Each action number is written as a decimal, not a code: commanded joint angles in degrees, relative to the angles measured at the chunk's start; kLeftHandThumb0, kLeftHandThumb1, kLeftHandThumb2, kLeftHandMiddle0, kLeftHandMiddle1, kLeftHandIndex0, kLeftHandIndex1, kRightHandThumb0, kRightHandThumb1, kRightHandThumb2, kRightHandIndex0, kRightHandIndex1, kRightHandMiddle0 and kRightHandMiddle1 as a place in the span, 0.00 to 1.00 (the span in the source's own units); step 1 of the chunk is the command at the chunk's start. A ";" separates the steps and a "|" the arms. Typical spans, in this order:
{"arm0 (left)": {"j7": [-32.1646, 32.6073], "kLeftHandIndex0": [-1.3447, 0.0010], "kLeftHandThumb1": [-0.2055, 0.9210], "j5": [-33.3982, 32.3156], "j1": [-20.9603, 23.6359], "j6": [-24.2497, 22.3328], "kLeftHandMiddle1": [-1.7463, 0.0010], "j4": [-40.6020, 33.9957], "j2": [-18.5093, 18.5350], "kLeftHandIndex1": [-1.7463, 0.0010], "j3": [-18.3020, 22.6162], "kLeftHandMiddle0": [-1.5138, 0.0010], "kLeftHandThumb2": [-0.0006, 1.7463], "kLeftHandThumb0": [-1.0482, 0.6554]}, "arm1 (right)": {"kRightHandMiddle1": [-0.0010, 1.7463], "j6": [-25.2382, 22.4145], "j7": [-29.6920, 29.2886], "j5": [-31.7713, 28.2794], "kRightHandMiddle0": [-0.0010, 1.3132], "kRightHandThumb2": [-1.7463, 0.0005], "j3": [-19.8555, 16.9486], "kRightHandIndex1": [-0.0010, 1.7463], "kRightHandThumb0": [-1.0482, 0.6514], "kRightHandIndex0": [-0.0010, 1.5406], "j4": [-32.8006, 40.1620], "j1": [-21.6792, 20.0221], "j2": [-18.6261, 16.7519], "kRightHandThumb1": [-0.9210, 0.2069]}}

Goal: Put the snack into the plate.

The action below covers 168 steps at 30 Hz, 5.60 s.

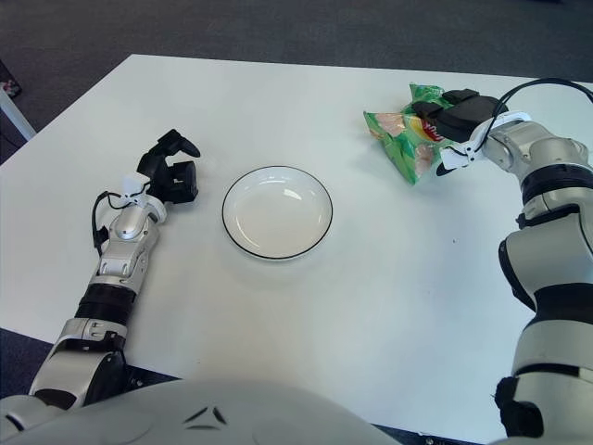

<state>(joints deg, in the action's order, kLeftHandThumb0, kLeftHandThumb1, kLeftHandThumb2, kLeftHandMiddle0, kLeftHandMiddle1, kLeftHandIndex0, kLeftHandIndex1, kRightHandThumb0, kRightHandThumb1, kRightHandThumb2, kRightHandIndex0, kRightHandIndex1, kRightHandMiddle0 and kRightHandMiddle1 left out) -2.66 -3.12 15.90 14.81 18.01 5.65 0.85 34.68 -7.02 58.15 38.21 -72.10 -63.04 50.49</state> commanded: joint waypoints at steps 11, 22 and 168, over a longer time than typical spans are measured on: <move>1.71 0.61 0.56 1.63 -10.29 -2.04 0.00 2.94 -3.66 0.00 -1.38 0.21 0.67 0.36 | 0.00 3.14 6.05 -4.63 0.00 0.93 -2.22 0.00 0.01 0.00 -0.88 -0.09 -0.29 0.07; 1.32 0.60 0.55 1.26 -10.19 -2.01 0.00 2.82 -3.59 0.00 -1.22 0.20 0.68 0.35 | 0.00 12.54 21.25 -15.74 0.00 0.92 -7.80 0.00 0.01 0.00 6.28 3.34 1.26 0.01; 2.33 0.61 0.56 2.46 -9.77 -1.39 0.00 3.01 -3.77 0.00 -1.24 0.20 0.67 0.35 | 0.00 26.29 15.34 -0.38 0.00 0.92 -2.13 0.00 0.03 0.00 13.27 0.23 1.08 0.15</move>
<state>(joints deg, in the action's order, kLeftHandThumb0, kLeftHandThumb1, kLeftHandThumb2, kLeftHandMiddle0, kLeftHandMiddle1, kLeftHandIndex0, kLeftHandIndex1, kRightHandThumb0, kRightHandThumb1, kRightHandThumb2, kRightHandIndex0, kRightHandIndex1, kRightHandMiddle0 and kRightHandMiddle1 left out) -1.77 -1.44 15.52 14.45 17.50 5.53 0.92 60.97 6.11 58.48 35.29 -57.71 -62.16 52.44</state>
